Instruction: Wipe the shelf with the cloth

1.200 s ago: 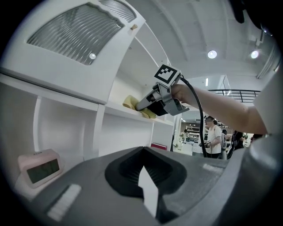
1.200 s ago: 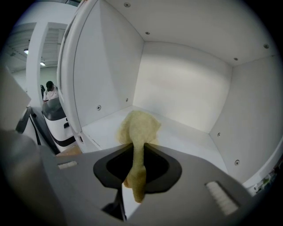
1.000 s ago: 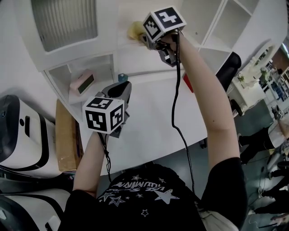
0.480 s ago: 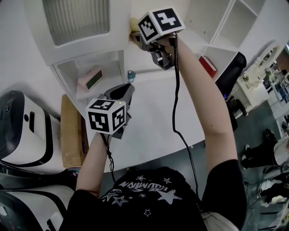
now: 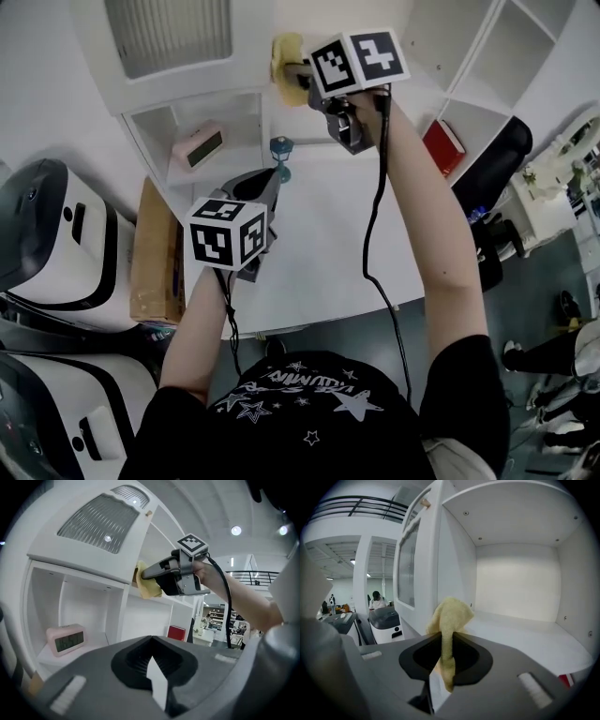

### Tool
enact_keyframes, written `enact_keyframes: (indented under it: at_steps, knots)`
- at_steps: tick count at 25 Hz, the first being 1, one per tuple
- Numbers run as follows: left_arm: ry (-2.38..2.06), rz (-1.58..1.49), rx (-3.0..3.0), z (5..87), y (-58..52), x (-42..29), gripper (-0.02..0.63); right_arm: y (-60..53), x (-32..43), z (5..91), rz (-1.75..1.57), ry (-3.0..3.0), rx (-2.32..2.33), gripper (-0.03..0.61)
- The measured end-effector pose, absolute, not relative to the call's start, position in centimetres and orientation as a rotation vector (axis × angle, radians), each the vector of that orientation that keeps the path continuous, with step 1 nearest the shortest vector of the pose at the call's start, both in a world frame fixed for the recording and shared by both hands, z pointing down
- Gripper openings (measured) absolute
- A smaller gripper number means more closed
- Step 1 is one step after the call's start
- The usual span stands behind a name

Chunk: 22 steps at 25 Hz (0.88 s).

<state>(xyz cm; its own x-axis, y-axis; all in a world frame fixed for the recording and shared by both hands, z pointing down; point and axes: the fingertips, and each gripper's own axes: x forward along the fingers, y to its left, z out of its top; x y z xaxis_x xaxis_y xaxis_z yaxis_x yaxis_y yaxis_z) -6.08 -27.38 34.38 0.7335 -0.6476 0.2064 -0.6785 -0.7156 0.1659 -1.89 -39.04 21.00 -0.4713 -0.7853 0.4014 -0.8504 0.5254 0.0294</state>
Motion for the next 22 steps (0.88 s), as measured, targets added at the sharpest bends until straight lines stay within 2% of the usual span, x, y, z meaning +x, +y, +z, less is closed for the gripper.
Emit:
enact_keyframes:
  at_steps: [11,22]
  knots:
    - [-1.128,0.250,2.717,36.3,-21.0,-2.6,0.003,-28.5,8.0,21.9,0.112,-2.579,1.497,0.084]
    - [-1.204,0.275,2.713,39.5,-11.1,1.5,0.003,-15.2,18.7,29.3,0.048,-2.570,1.684,0.084]
